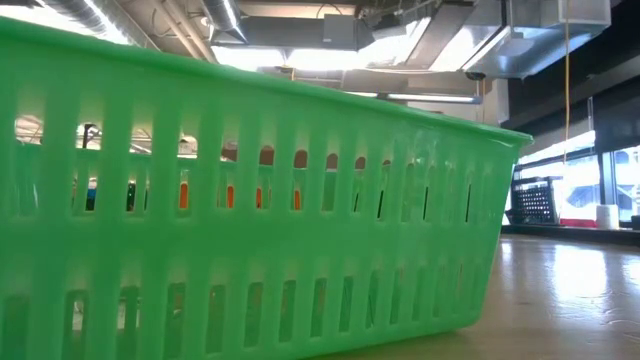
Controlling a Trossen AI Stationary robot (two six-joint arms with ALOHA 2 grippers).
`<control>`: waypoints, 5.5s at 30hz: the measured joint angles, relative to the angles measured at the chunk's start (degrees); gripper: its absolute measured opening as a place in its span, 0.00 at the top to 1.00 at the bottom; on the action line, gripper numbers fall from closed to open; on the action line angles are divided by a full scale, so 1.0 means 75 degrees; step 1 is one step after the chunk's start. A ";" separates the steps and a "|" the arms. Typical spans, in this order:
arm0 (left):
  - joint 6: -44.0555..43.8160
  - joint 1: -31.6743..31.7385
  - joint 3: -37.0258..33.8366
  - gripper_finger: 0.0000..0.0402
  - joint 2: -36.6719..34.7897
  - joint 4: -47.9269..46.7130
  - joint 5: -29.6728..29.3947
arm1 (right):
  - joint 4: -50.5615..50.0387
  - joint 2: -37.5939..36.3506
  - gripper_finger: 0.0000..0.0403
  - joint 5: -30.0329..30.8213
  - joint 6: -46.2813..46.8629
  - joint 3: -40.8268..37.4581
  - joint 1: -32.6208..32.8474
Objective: Stack baskets on shelf by color
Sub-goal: Stack the right green bin on top of the other green bin on the shelf
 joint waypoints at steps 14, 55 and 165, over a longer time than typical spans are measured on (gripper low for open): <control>0.0003 0.0000 -0.0072 0.83 -0.0284 0.0188 0.0635 | 0.1758 0.0130 0.92 -0.0065 0.0853 -0.1999 0.0885; 0.0006 0.0000 -0.0072 0.83 -0.0293 0.0131 0.0624 | 0.6440 0.0535 0.78 0.0348 -0.0619 -0.5527 0.2081; 0.3446 0.0825 -0.0072 0.83 -0.0284 0.2082 -0.2183 | 0.3399 0.2252 1.00 0.6246 0.5227 0.3749 -0.5091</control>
